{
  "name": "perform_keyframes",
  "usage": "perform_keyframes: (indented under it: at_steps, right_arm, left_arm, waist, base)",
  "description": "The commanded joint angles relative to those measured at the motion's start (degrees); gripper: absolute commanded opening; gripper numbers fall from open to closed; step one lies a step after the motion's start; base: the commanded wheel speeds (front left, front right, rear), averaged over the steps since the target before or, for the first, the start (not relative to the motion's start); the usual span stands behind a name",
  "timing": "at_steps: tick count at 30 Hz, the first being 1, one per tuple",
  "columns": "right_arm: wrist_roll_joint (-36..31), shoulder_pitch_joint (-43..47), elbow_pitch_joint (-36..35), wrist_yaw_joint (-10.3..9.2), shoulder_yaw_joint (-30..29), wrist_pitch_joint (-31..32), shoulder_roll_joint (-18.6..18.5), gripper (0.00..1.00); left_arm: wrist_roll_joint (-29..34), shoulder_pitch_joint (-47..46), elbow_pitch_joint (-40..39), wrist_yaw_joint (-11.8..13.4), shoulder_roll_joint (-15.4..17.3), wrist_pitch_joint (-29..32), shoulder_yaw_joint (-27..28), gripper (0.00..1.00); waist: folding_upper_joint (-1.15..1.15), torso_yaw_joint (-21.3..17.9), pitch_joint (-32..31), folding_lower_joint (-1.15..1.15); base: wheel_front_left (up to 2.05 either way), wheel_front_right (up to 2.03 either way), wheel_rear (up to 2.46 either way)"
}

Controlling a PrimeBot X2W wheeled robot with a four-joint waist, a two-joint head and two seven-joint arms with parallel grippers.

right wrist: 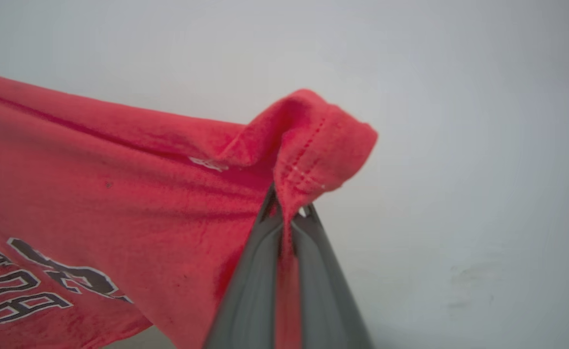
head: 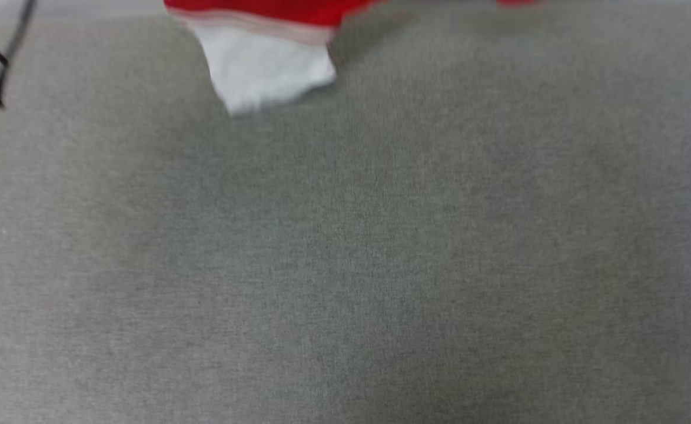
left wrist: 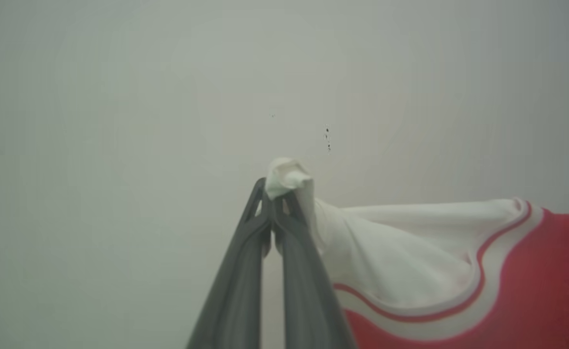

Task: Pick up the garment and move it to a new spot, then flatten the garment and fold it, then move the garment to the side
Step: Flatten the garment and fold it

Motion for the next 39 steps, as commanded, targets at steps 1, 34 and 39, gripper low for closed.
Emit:
perform_keyframes:
  at_steps: [1,34,39]
  right_arm:
    - [-0.3,-1.0,-0.1,-0.1,-0.2,-0.4,0.0,0.0]
    - [8.4,14.5,4.7,-0.08,11.2,-10.4,1.3,0.0]
    - [12.5,25.8,1.2,-0.09,14.1,-12.4,-0.4,0.0]
  left_arm:
    - [0.3,-1.1,0.3,0.1,0.5,-0.3,0.1,0.0]
    - [-6.6,18.5,7.3,-5.8,-3.2,-6.5,3.1,0.0]
    - [-8.6,34.2,0.0,-4.0,-1.7,-6.6,5.7,0.0]
  waist:
    - [0.0,-0.2,3.6,0.0]
    - [0.0,1.9,3.8,0.0]
    - [0.0,1.6,-2.1,0.0]
  base:
    - [0.0,0.0,0.0]
    - [0.0,0.0,0.0]
    - [0.0,0.0,0.0]
